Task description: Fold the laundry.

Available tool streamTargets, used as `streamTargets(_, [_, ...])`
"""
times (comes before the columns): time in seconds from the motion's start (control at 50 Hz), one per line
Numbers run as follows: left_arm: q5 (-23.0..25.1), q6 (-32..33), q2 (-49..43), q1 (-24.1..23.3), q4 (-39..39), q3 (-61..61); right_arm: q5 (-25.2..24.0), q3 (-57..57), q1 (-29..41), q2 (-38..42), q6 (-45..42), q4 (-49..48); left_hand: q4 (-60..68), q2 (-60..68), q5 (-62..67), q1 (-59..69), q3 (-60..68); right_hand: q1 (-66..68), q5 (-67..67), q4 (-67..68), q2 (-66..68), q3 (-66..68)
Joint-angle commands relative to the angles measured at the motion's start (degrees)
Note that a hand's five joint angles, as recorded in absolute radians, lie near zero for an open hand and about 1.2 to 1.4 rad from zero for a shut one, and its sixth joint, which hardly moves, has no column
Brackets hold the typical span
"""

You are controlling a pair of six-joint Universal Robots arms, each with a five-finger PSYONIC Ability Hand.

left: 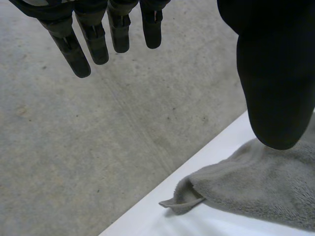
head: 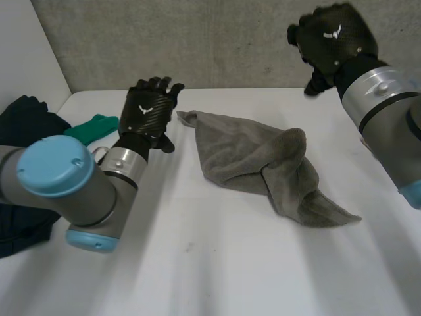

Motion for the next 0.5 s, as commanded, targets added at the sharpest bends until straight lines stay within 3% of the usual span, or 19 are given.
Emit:
streamTargets(0.02, [0.90, -3.46, 7.56, 2.26, -3.02, -4.75, -0.45, -11.79, -4.01, 14.28, 5.37, 11.01, -1.99, -2.10, -3.22, -1.88, -2.30, -3.52, -3.35, -4.33, -3.51, -4.31])
streamTargets(0.24, [6.52, -7.41, 20.03, 7.09, -16.37, -12.22, -5.20, -30.07, -7.88, 37.48, 8.19, 15.68, -1.99, -2.10, -3.22, -1.88, -2.30, -6.21, -6.04, -7.02, -6.20, -7.00])
streamTargets(0.42, [8.63, -11.72, 25.05, 10.17, -23.24, -15.12, -4.41, -32.81, -7.36, 45.41, 7.93, 6.72, -1.99, -2.10, -3.22, -1.88, -2.30, -4.03, -3.87, -4.84, -4.02, -4.83])
streamTargets(0.44, [8.64, -11.90, 25.32, 10.35, -23.24, -15.30, -4.41, -32.81, -7.27, 45.84, 8.01, 5.84, -1.99, -2.10, -3.22, -1.88, -2.30, -2.69, -2.53, -3.50, -2.68, -3.48])
streamTargets(0.5, [8.64, -12.25, 25.67, 10.70, -23.07, -16.01, -4.15, -32.64, -6.57, 46.64, 7.93, 3.99, -1.99, -2.10, -3.22, -1.88, -2.30, 24.28, 24.44, 23.47, 24.29, 23.48])
